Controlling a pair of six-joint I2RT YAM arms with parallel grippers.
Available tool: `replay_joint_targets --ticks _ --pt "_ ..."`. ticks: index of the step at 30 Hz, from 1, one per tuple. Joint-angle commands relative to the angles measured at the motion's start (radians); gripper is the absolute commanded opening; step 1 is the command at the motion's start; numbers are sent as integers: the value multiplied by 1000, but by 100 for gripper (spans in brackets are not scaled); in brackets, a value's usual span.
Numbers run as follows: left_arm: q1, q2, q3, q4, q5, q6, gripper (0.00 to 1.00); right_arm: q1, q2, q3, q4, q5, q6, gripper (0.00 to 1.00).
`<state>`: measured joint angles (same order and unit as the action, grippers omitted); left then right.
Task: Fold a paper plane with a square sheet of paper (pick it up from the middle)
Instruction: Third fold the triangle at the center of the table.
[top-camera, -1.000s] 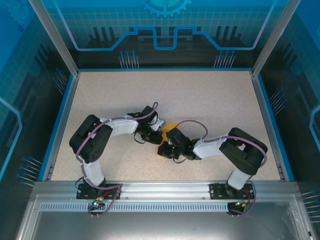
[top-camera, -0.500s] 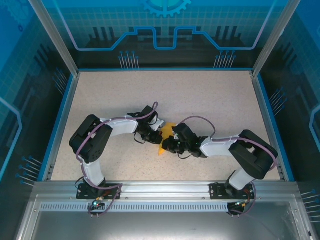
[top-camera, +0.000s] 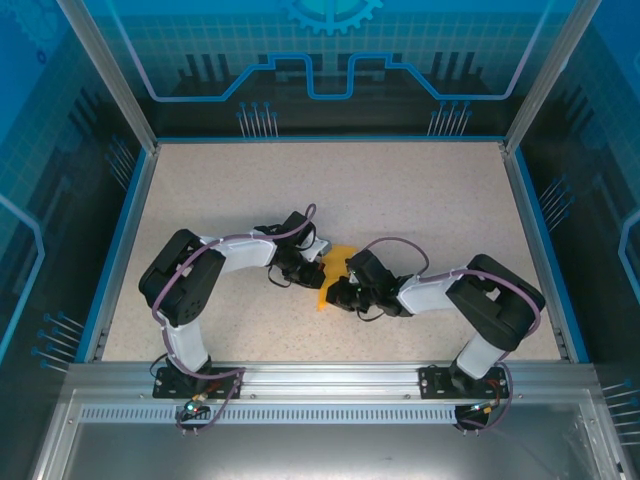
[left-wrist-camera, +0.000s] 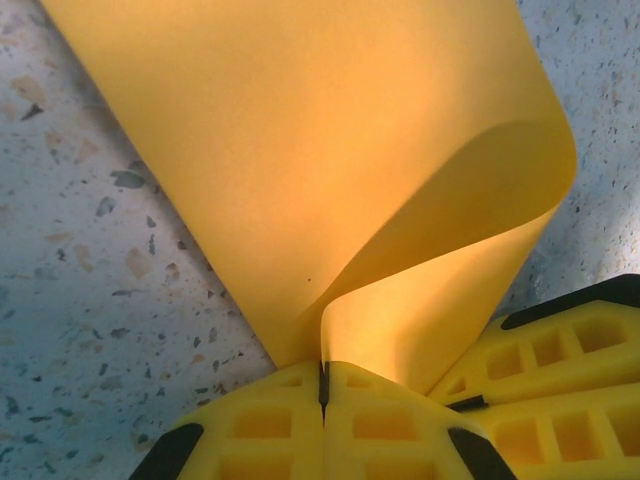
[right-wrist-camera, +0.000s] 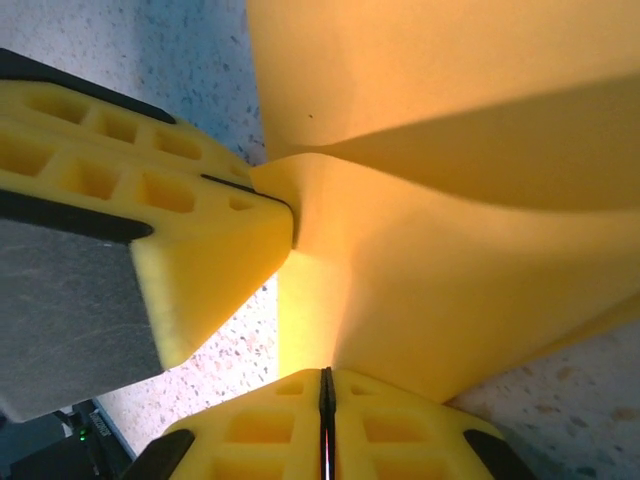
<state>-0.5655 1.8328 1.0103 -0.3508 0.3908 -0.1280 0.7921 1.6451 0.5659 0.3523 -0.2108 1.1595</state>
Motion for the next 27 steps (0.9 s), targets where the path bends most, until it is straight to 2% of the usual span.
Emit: replay_joint_targets --ticks 1,7,16,24,27 --pt "-2 40 1 -43 -5 21 1 -45 -47 -12 17 -16 -16 10" --pt "-2 41 2 -42 -6 21 1 -100 -5 -2 30 -62 -45 10" --pt "-2 41 2 -47 -9 22 0 -116 80 -13 42 -42 -31 9" --pt "-1 42 2 -48 -10 23 0 -156 -47 -17 15 -68 -53 10" --pt "-1 45 4 -49 -10 23 0 -186 -49 -7 -2 -93 -85 10"
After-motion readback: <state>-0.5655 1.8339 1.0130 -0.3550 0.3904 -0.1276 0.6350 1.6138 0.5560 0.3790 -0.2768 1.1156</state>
